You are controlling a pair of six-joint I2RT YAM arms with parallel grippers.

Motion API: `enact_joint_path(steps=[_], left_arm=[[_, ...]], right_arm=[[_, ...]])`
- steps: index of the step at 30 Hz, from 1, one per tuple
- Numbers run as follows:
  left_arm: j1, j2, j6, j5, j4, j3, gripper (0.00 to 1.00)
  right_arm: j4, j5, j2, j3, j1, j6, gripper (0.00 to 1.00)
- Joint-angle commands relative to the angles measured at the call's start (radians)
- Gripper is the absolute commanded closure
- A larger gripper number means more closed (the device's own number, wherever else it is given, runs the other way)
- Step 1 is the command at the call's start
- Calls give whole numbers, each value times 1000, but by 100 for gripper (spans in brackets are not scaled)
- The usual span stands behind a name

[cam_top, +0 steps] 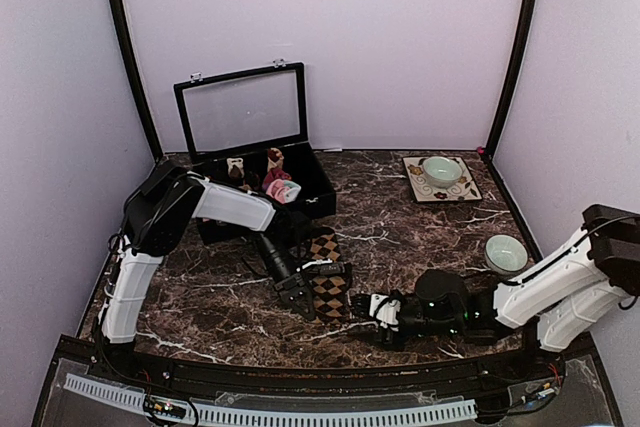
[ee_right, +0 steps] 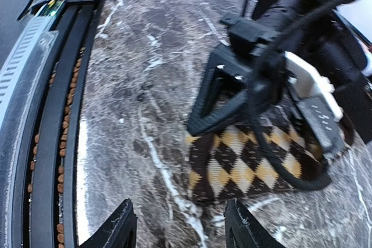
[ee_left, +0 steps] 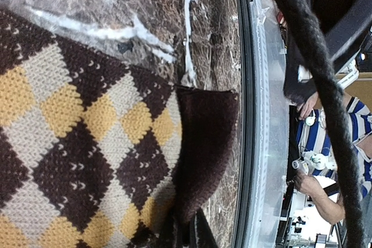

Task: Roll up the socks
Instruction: Roll the sock at the center of the board.

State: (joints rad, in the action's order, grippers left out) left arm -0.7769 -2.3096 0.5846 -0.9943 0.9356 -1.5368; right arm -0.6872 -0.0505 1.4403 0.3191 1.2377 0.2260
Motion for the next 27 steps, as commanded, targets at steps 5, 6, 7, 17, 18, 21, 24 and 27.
enact_joint_path(steps=[5,6,7,17,18,21,24,27], left_arm=[[10,-63,-20,215,-12,14,100],[10,-64,-20,216,-11,13,100],[10,-63,-19,218,-8,12,100],[11,-66,-10,217,5,4,100],[12,-66,-8,217,6,4,100],[14,-66,-6,217,10,1,100],[15,-66,-4,218,12,0,100],[16,-66,3,222,16,1,100]], right_arm=[[-95,-96,176,124,13,148,51],[-95,-95,199,140,11,162,52],[-98,-95,218,156,6,175,53],[-120,-148,344,229,-62,208,64],[-120,-150,353,232,-66,209,65],[-112,-161,374,235,-72,206,69],[-112,-158,395,230,-78,195,72],[-107,-161,403,232,-90,180,77]])
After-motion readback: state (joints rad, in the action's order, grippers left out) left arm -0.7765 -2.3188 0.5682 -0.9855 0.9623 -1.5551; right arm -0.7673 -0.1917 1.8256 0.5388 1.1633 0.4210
